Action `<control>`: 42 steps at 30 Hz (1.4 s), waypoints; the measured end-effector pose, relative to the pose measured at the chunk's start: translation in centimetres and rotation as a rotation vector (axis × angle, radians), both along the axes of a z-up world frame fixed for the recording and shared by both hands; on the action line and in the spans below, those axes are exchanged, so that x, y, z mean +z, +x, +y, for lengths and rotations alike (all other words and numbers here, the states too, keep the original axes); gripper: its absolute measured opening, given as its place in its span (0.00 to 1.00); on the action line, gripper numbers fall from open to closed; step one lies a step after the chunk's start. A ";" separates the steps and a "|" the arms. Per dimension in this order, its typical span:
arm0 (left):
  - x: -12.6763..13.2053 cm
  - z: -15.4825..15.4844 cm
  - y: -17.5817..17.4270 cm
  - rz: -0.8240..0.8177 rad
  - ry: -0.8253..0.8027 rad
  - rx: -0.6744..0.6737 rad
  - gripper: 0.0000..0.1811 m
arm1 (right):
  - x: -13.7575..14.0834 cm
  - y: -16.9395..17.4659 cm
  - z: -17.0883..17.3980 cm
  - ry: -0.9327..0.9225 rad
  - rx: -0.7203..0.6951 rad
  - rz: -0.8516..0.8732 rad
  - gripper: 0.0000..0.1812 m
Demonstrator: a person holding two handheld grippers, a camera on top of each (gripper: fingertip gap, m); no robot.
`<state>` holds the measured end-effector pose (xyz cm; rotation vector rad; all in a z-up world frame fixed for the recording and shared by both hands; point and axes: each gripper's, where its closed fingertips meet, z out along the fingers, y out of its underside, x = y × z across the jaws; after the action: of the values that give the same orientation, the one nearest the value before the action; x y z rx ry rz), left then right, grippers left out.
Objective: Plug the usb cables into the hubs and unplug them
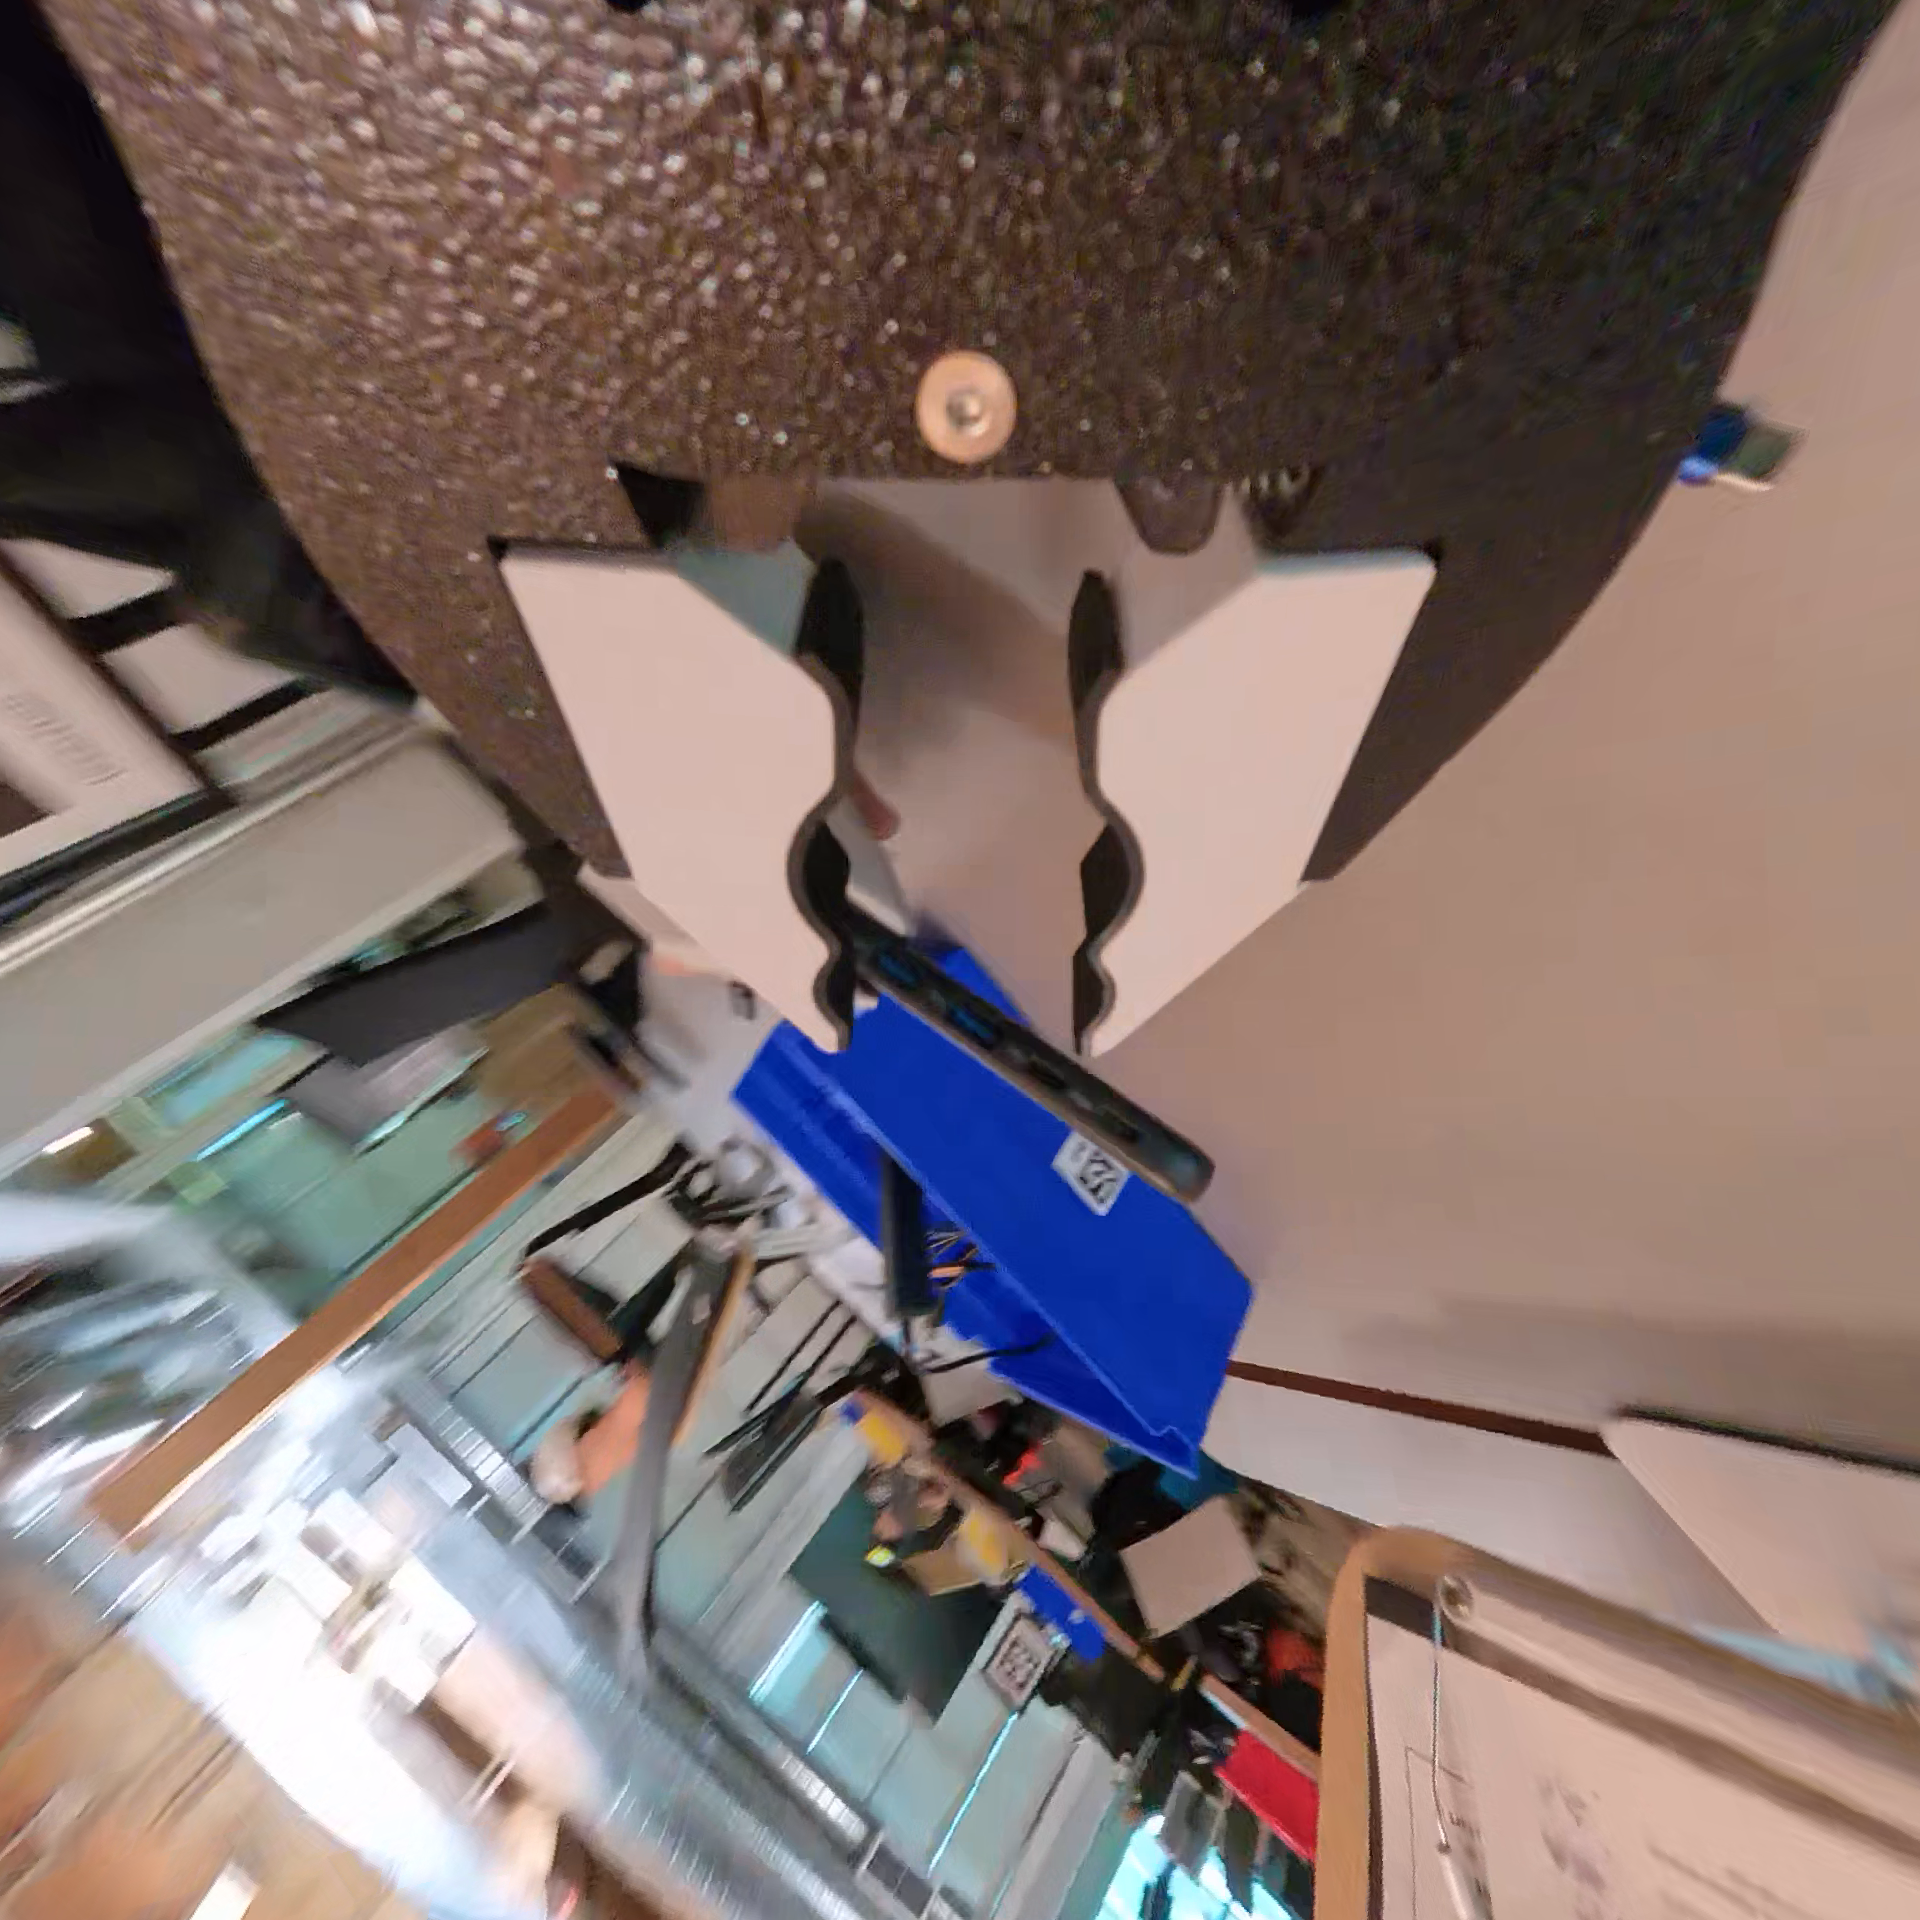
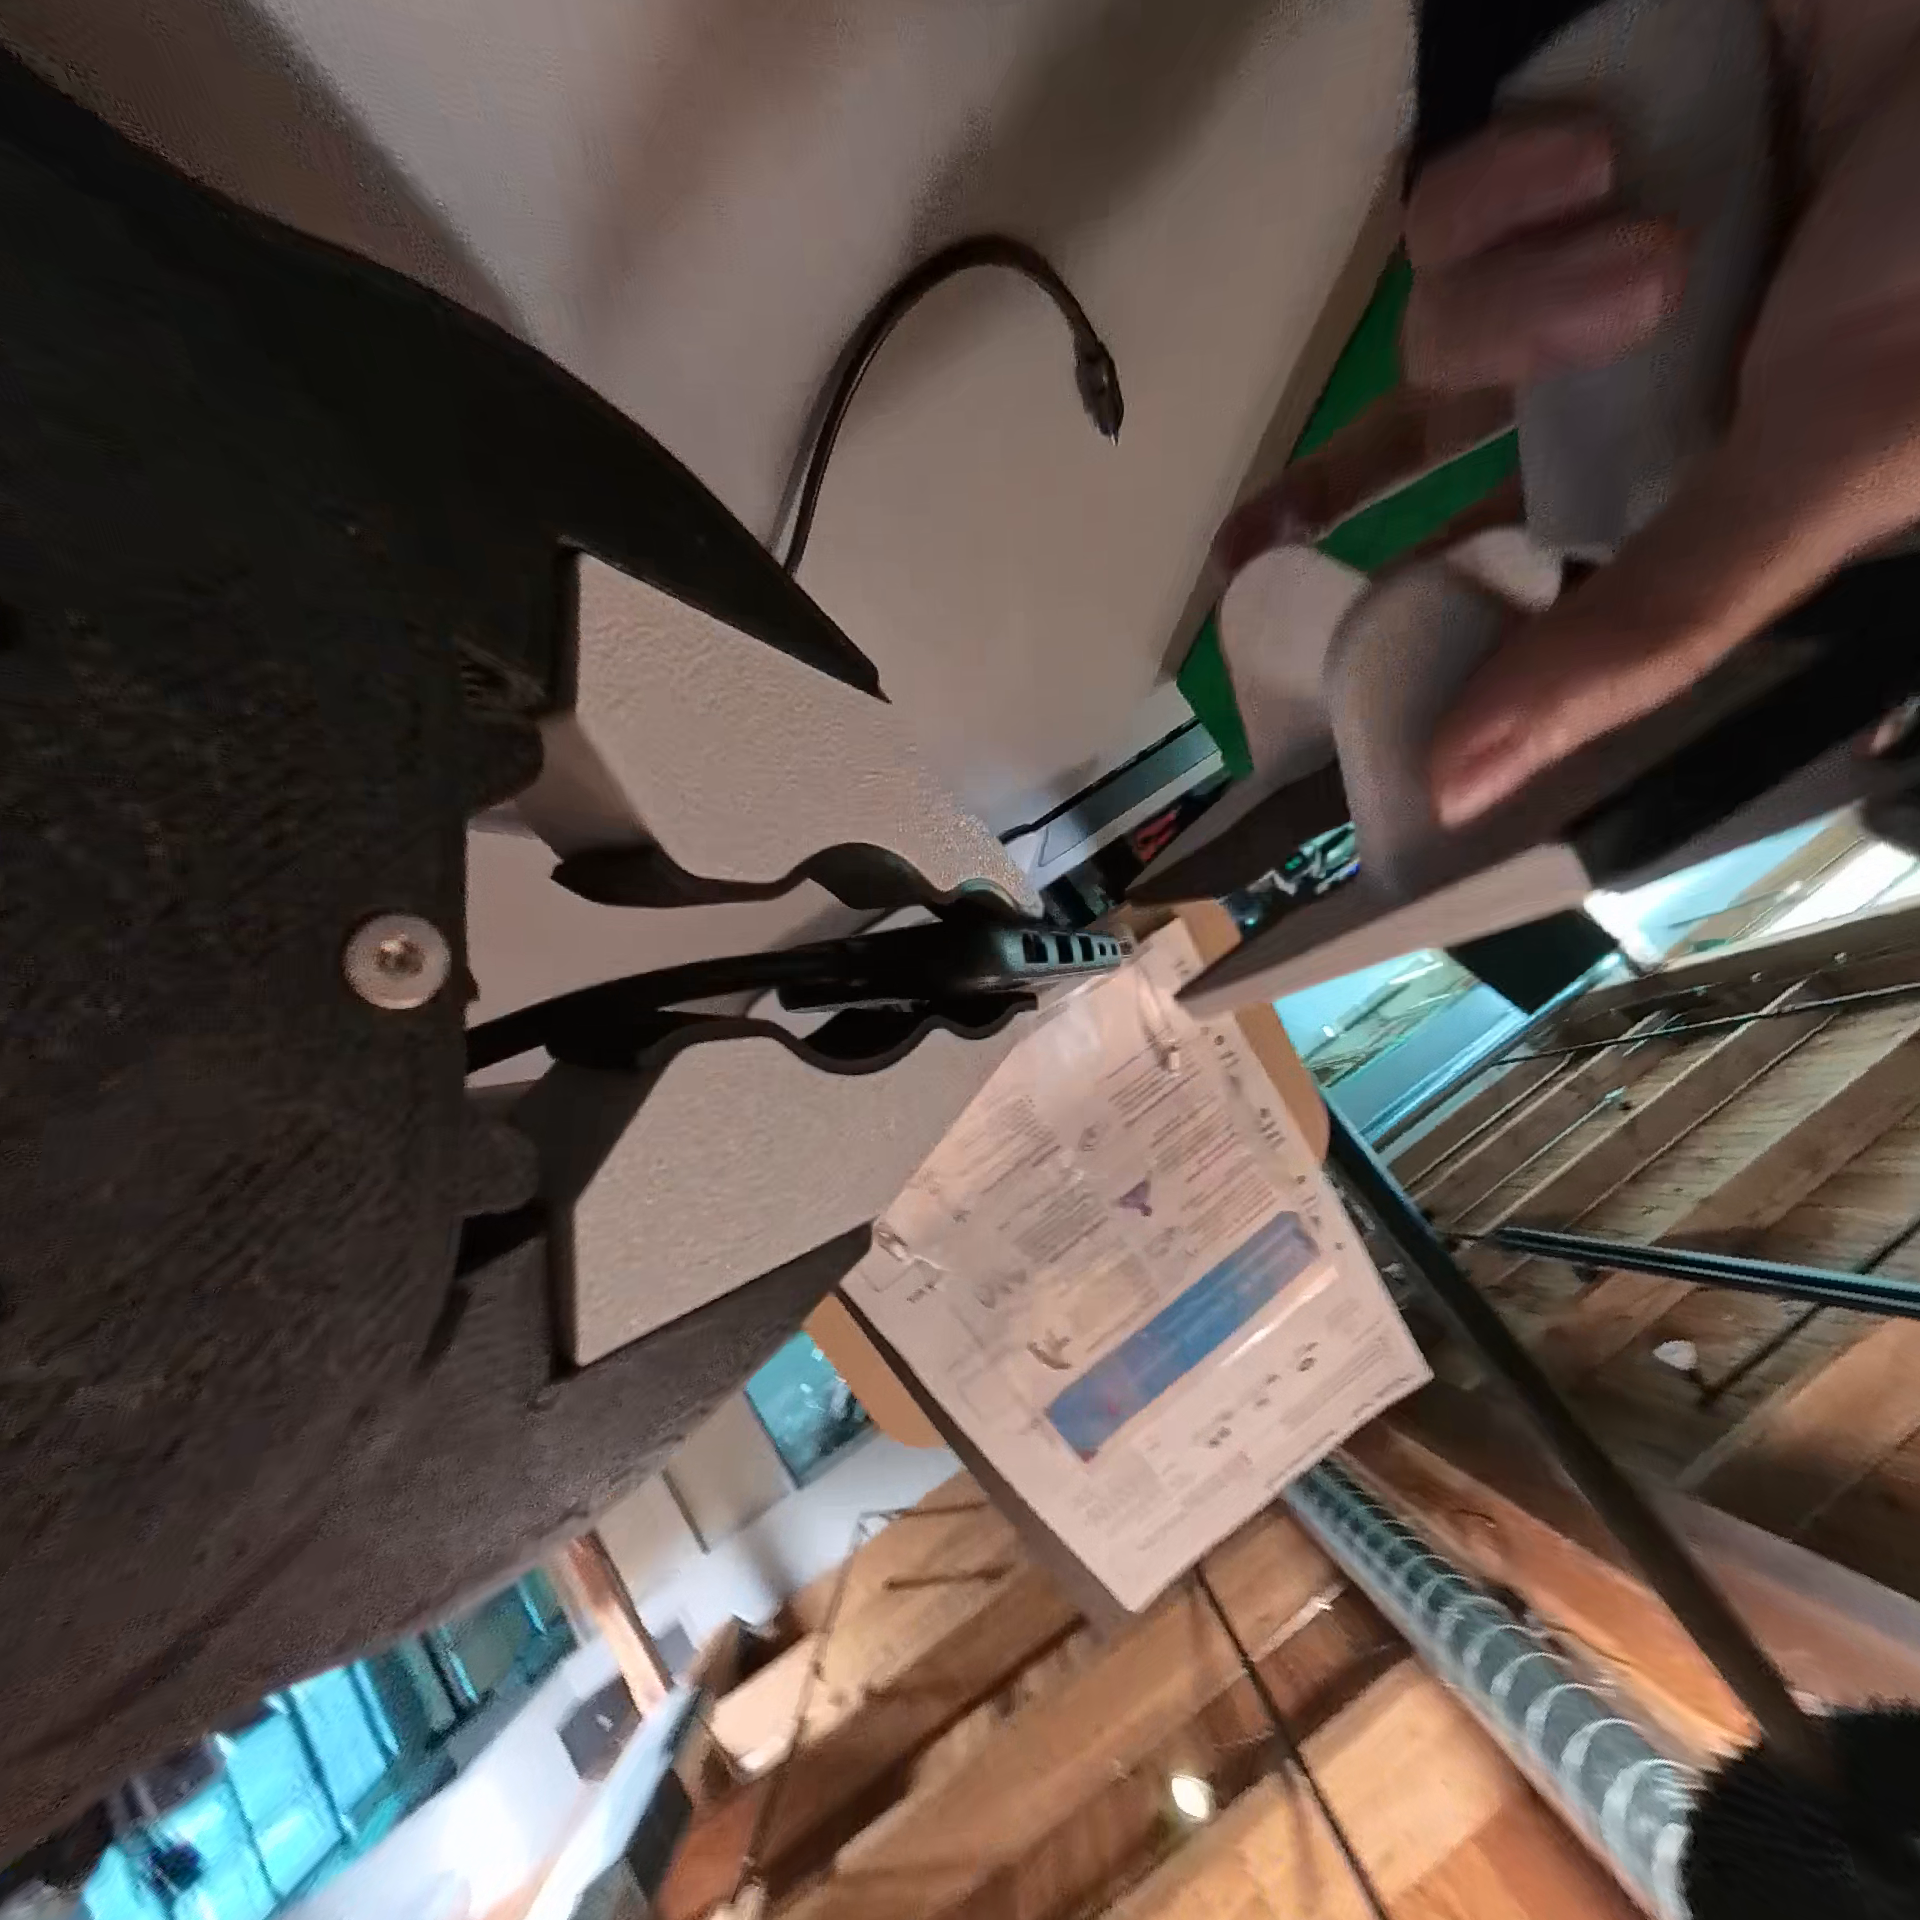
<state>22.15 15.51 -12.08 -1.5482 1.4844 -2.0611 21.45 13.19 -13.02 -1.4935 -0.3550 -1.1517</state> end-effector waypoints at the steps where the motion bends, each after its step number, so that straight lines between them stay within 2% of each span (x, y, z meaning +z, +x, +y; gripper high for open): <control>1: 0.0 0.1 0.0 0.021 -0.075 -0.019 0.20 | 0.0 -0.5 0.2 -0.016 0.013 -0.050 0.06; 5: -0.2 0.1 0.2 0.072 -0.284 -0.071 0.17 | 0.1 -2.1 0.7 -0.069 0.023 -0.227 0.06; 9: -1.0 -1.2 0.1 0.120 -0.355 -0.140 0.15 | 0.1 -3.4 1.0 -0.090 0.055 -0.296 0.06; 12: -0.9 -1.2 0.2 0.087 -0.354 -0.118 0.12 | -0.3 -3.2 1.1 -0.082 0.062 -0.258 0.07; 14: -0.2 -0.8 0.1 0.049 -0.378 -0.113 0.08 | -0.5 -2.8 1.1 -0.043 0.099 -0.134 0.10; 16: 0.5 -0.2 0.2 0.005 -0.421 -0.086 0.05 | -0.6 -2.5 1.2 0.016 0.161 0.068 0.16; 19: 1.1 0.1 0.1 -0.022 -0.465 -0.075 0.05 | 0.4 -1.1 0.7 0.177 0.193 0.371 0.32; 22: 1.0 0.3 0.4 -0.004 -0.498 -0.053 0.05 | 0.4 -0.3 0.6 0.233 0.205 0.509 0.39; 26: 1.5 0.1 0.1 0.010 -0.613 -0.095 0.05 | -0.2 -0.7 1.0 0.197 0.215 0.511 0.32; 29: 1.7 -0.2 0.0 0.010 -0.616 -0.101 0.05 | -0.2 -1.3 1.2 0.186 0.235 0.495 0.26; 34: 1.8 0.0 0.0 0.018 -0.656 -0.109 0.05 | 0.3 -1.6 1.4 0.240 0.257 0.576 0.25; 42: 1.5 0.1 0.2 0.036 -0.676 -0.092 0.05 | -0.1 -1.5 1.4 0.220 0.225 0.597 0.25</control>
<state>22.33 15.63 -10.59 -1.7407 0.9091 -2.7864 19.92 14.57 -13.07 -1.4799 0.0174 -0.5105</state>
